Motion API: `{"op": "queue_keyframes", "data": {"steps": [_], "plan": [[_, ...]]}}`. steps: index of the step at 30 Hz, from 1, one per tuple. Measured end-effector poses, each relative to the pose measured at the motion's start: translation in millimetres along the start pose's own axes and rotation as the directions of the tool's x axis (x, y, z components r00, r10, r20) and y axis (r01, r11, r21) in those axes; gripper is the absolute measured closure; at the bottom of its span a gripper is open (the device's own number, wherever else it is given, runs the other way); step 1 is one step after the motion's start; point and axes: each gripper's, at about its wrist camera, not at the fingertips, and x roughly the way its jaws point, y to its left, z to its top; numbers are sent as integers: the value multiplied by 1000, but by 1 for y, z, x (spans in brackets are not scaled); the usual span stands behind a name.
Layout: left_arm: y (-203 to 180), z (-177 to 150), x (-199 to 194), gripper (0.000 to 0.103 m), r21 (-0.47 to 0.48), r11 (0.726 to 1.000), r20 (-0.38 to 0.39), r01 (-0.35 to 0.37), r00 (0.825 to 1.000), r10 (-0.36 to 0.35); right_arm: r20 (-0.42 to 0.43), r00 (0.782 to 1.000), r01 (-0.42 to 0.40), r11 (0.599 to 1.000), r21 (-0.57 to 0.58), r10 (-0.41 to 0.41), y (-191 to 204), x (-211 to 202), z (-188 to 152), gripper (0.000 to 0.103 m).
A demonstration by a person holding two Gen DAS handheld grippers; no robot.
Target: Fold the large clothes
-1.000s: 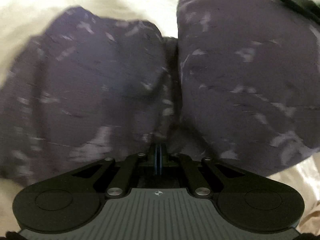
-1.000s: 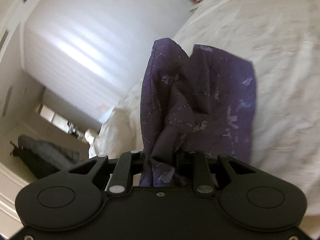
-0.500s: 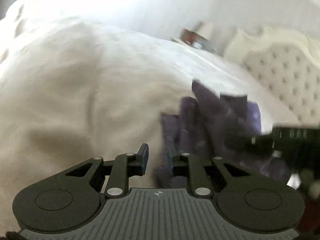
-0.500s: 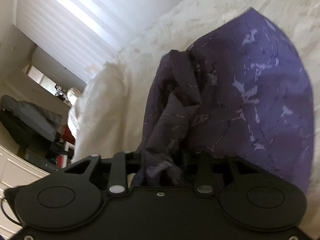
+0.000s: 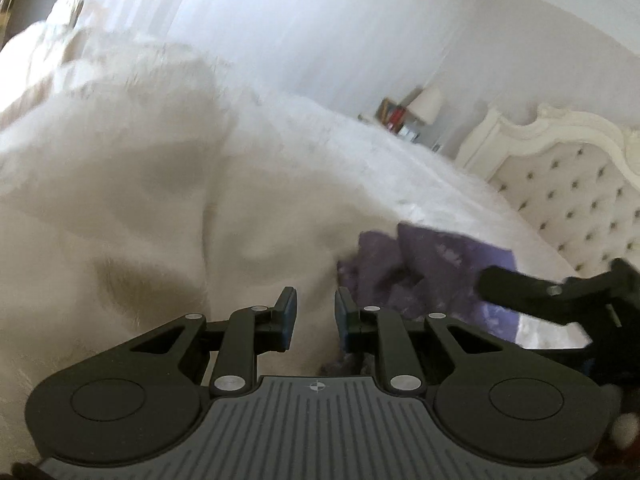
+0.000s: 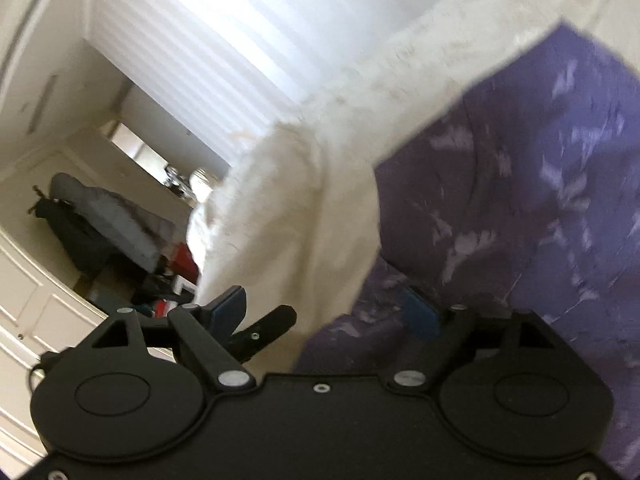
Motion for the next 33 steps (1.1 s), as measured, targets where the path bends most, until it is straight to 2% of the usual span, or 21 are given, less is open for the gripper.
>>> {"op": "queue_keyframes", "data": {"steps": [4, 7, 10, 12, 15, 17, 20, 23, 25, 28, 30, 33], "plan": [[-27, 7, -21, 81, 118, 993, 79, 23, 996, -33, 66, 996, 65, 996, -57, -61, 1, -43, 5, 16], [-59, 8, -31, 76, 264, 963, 88, 58, 993, -84, 87, 983, 172, 980, -95, -164, -3, -59, 4, 16], [-89, 4, -30, 74, 373, 921, 51, 113, 989, -142, 71, 957, 289, 950, -117, -282, -7, -63, -2, 21], [-102, -1, -22, 72, 404, 901, 9, 155, 985, -174, 57, 936, 353, 926, -132, -348, -14, -67, -9, 33], [-106, -14, -1, 66, 419, 880, -75, 223, 975, -211, -17, 926, 371, 915, -157, -378, -20, -52, -22, 44], [-97, -23, 20, 66, 375, 897, -154, 235, 970, -190, -77, 923, 357, 913, -198, -377, -19, -40, -32, 44], [-72, -36, 48, 67, 293, 940, -235, 175, 966, -107, -166, 917, 313, 912, -264, -363, -15, -22, -43, 44], [-51, -46, 57, 69, 223, 965, -264, 138, 961, -76, -241, 922, 240, 936, -257, -303, -14, -12, -48, 44], [-47, -46, 56, 70, 207, 968, -261, 139, 962, -82, -234, 927, 232, 938, -260, -294, -12, -22, -47, 45], [-48, -45, 58, 70, 200, 970, -261, 138, 962, -83, -193, 946, 220, 954, -205, -260, -17, -39, -36, 45], [-47, -45, 58, 70, 192, 972, -261, 138, 961, -85, -132, 954, 240, 949, -202, -269, -18, -55, -27, 45], [-48, -46, 58, 71, 181, 974, -264, 139, 960, -88, -7, 953, 294, 927, -233, -304, -16, -75, -7, 45]]}}
